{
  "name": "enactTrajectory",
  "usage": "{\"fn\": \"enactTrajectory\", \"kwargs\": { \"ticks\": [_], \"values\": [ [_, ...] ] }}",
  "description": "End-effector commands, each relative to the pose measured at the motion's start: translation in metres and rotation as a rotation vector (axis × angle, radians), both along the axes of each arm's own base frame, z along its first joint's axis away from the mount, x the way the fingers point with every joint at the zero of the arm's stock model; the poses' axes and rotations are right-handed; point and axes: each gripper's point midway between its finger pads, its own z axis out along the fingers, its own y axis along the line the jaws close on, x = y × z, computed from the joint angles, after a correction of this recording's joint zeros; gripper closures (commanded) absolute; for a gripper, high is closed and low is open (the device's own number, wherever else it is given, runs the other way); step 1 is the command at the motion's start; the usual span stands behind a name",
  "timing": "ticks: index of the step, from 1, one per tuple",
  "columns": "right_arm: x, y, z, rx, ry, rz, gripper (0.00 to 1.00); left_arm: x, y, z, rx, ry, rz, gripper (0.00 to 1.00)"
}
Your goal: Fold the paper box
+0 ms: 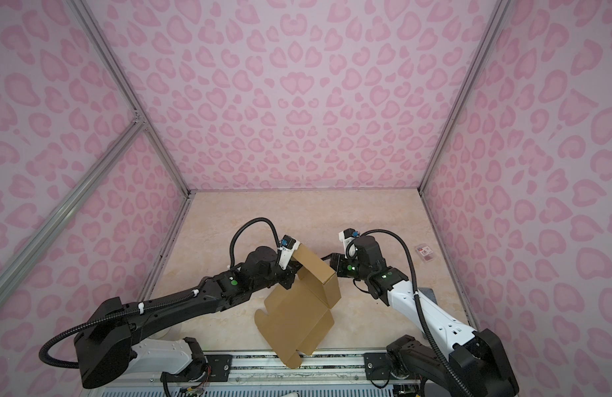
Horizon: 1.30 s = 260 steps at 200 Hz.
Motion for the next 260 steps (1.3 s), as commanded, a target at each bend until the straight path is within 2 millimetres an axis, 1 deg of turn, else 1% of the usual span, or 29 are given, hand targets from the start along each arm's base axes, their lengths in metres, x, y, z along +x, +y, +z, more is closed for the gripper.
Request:
{"fn": "enactTrajectory", "kwargs": {
  "ticks": [1, 22, 49, 68, 95, 113, 138, 145, 160, 182, 199, 217, 260],
  "values": [
    [-0.004, 0.014, 0.012, 0.108, -0.005, 0.039, 0.48, 0.006, 0.004, 0.006, -0.005, -0.004, 0.047, 0.98],
    [-0.009, 0.02, 0.011, 0.145, 0.006, 0.06, 0.5, 0.008, 0.007, 0.007, 0.003, -0.003, 0.066, 0.98],
    [-0.017, 0.031, 0.015, 0.186, -0.004, 0.095, 0.5, 0.009, 0.008, 0.009, -0.004, -0.004, 0.078, 0.98],
    [-0.019, 0.035, 0.016, 0.2, -0.008, 0.108, 0.51, 0.008, 0.007, 0.012, -0.018, -0.001, 0.076, 0.98],
    [-0.019, 0.036, 0.017, 0.203, -0.011, 0.107, 0.51, 0.007, 0.008, 0.017, -0.029, -0.004, 0.079, 0.98],
    [-0.02, 0.039, 0.024, 0.242, -0.027, 0.119, 0.51, 0.009, 0.01, 0.017, -0.022, -0.002, 0.093, 0.98],
    [-0.019, 0.036, 0.019, 0.211, -0.019, 0.109, 0.51, 0.011, 0.011, 0.016, -0.015, 0.011, 0.109, 0.98],
    [-0.018, 0.034, 0.016, 0.193, -0.016, 0.098, 0.51, 0.011, 0.011, 0.016, -0.012, 0.013, 0.115, 0.98],
    [-0.013, 0.021, 0.011, 0.145, -0.017, 0.041, 0.5, 0.014, 0.014, 0.014, 0.001, 0.014, 0.135, 0.98],
    [0.0, -0.01, 0.01, 0.111, -0.03, -0.075, 0.49, 0.017, 0.017, 0.009, 0.02, 0.025, 0.154, 0.98],
    [0.006, -0.027, 0.012, 0.105, -0.031, -0.124, 0.49, 0.02, 0.021, 0.001, 0.039, 0.05, 0.174, 0.98],
    [0.007, -0.038, 0.012, 0.082, -0.029, -0.146, 0.49, 0.023, 0.024, -0.004, 0.046, 0.073, 0.194, 0.98],
    [0.011, -0.06, 0.021, 0.067, -0.059, -0.203, 0.49, 0.027, 0.027, -0.012, 0.084, 0.11, 0.219, 0.98]
  ]
}}
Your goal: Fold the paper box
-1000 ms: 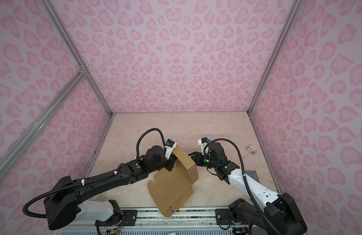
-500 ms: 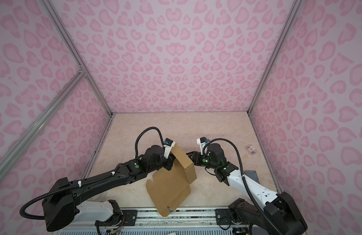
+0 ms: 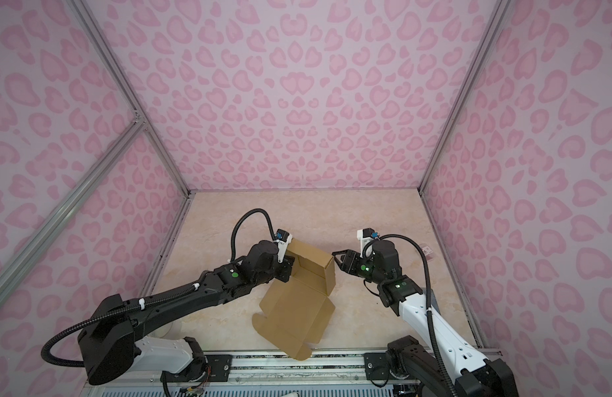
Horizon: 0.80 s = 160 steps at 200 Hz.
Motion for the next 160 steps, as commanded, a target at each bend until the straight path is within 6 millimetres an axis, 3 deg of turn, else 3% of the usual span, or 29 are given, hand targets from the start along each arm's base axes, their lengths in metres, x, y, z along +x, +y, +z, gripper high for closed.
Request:
{"fn": "enactTrajectory", "kwargs": {
  "ticks": [1, 88, 132, 160],
  "values": [
    [0.0, -0.011, 0.0, -0.029, -0.001, -0.021, 0.49, 0.003, 0.001, -0.002, 0.014, 0.02, 0.023, 0.98],
    [-0.002, -0.023, 0.011, -0.066, -0.025, -0.034, 0.49, 0.008, 0.007, -0.024, 0.107, 0.129, 0.073, 0.97],
    [-0.005, -0.024, 0.019, -0.091, -0.028, -0.021, 0.49, 0.003, 0.011, -0.029, 0.137, 0.32, 0.057, 0.97],
    [-0.009, -0.023, 0.021, -0.094, -0.015, -0.005, 0.49, -0.005, 0.02, -0.033, 0.243, 0.436, 0.029, 0.97]
  ]
}}
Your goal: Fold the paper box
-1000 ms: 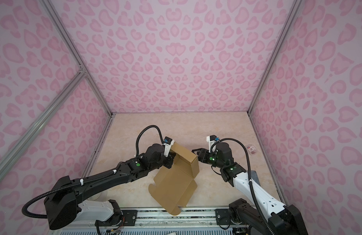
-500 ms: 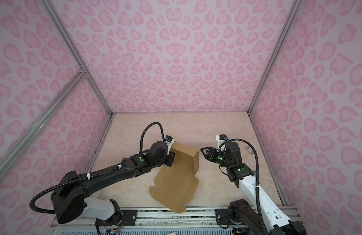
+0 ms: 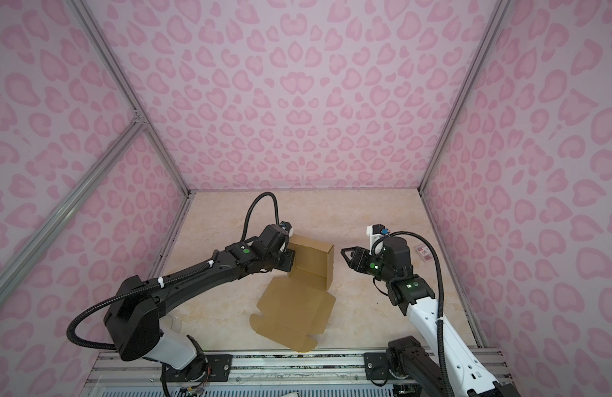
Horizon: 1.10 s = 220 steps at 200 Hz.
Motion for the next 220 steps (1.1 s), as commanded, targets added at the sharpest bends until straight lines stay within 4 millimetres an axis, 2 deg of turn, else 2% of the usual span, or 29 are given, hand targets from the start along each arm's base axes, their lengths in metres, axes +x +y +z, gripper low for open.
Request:
{"fn": "enactTrajectory", "kwargs": {
  "ticks": [1, 14, 22, 26, 62, 122, 161, 170, 182, 210, 220],
  "values": [
    [-0.005, 0.001, -0.002, -0.019, 0.016, 0.019, 0.49, -0.024, 0.013, -0.014, 0.099, 0.177, -0.046, 0.97],
    [-0.007, 0.0, -0.001, -0.024, 0.019, 0.021, 0.49, -0.026, 0.02, -0.015, 0.147, 0.23, -0.054, 0.97],
    [-0.008, 0.0, 0.0, -0.028, 0.019, 0.024, 0.49, -0.033, 0.022, -0.023, 0.153, 0.289, -0.071, 0.97],
    [-0.009, 0.0, 0.0, -0.03, 0.02, 0.026, 0.49, -0.03, 0.017, -0.016, 0.136, 0.294, -0.081, 0.97],
    [-0.015, 0.001, 0.004, -0.023, 0.013, 0.044, 0.49, -0.04, 0.022, -0.03, 0.208, 0.442, -0.133, 0.97],
    [-0.021, 0.008, -0.002, 0.014, 0.01, 0.076, 0.5, -0.042, 0.035, -0.063, 0.343, 0.531, -0.15, 0.97],
    [-0.023, 0.013, -0.009, 0.016, 0.015, 0.098, 0.5, -0.04, 0.039, -0.074, 0.389, 0.549, -0.152, 0.98],
    [-0.023, 0.014, -0.011, 0.017, 0.017, 0.103, 0.5, -0.039, 0.039, -0.075, 0.395, 0.548, -0.153, 0.96],
    [-0.024, 0.017, -0.013, 0.016, 0.021, 0.112, 0.5, -0.038, 0.039, -0.076, 0.401, 0.547, -0.154, 0.84],
    [-0.025, 0.022, -0.022, 0.007, 0.037, 0.131, 0.5, -0.034, 0.037, -0.073, 0.398, 0.537, -0.157, 0.81],
    [-0.026, 0.024, -0.024, 0.005, 0.041, 0.138, 0.5, -0.033, 0.035, -0.07, 0.397, 0.529, -0.158, 0.71]
  ]
}}
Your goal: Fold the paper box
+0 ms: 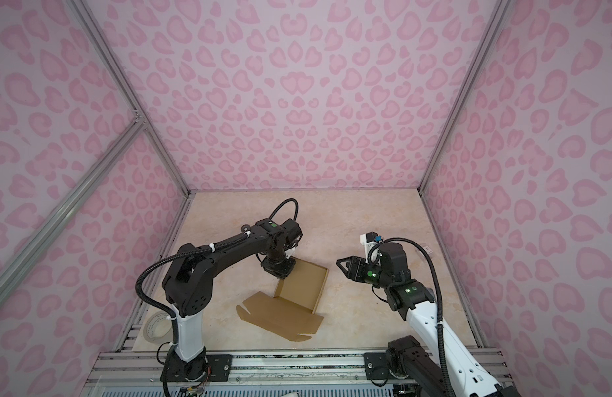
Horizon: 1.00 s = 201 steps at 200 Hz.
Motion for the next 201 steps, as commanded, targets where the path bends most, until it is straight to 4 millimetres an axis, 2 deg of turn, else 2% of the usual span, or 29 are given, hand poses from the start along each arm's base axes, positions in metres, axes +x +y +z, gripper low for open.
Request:
{"fn": "enactTrajectory", "kwargs": {
  "ticks": [1, 17, 20, 32, 54, 62, 82, 102, 117, 137, 161, 163, 181, 201],
  "values": [
    [0.001, 0.006, -0.002, 0.004, -0.014, 0.023, 0.5, 0.001, 0.003, 0.003, 0.022, 0.001, -0.011, 0.7],
    [0.001, 0.008, -0.007, -0.015, -0.008, 0.03, 0.5, 0.007, 0.0, 0.012, 0.011, -0.02, -0.011, 0.65],
    [0.0, 0.009, -0.008, -0.019, -0.007, 0.033, 0.5, 0.008, 0.0, 0.015, 0.011, -0.028, -0.012, 0.6],
    [0.0, 0.011, -0.012, -0.044, -0.003, 0.042, 0.5, 0.016, -0.002, 0.029, 0.001, -0.076, -0.01, 0.54],
    [0.0, 0.016, -0.02, -0.076, 0.008, 0.061, 0.5, 0.034, -0.007, 0.066, -0.03, -0.186, 0.001, 0.22],
    [0.0, 0.018, -0.02, -0.073, 0.006, 0.064, 0.5, 0.042, -0.006, 0.082, -0.036, -0.24, 0.009, 0.0],
    [0.002, 0.018, -0.018, -0.078, -0.005, 0.055, 0.5, 0.06, -0.001, 0.124, -0.049, -0.389, 0.04, 0.03],
    [0.003, 0.015, -0.017, -0.098, -0.017, 0.047, 0.5, 0.069, 0.015, 0.164, -0.057, -0.548, 0.103, 0.03],
    [0.003, 0.013, -0.021, -0.113, -0.005, 0.046, 0.5, 0.066, 0.034, 0.193, -0.081, -0.665, 0.173, 0.03],
    [0.003, 0.014, -0.028, -0.111, 0.01, 0.046, 0.5, 0.048, 0.059, 0.215, -0.15, -0.763, 0.289, 0.03],
    [0.003, 0.014, -0.034, -0.103, 0.022, 0.033, 0.5, 0.012, 0.087, 0.216, -0.28, -0.787, 0.447, 0.03],
    [0.003, 0.014, -0.035, -0.103, 0.023, 0.033, 0.5, 0.007, 0.09, 0.207, -0.278, -0.77, 0.457, 0.03],
    [0.005, 0.016, -0.039, -0.089, 0.034, 0.032, 0.5, -0.025, 0.091, 0.178, -0.426, -0.681, 0.547, 0.03],
    [0.005, 0.018, -0.043, -0.098, 0.04, 0.034, 0.5, -0.051, 0.088, 0.132, -0.504, -0.548, 0.626, 0.03]
  ]
}}
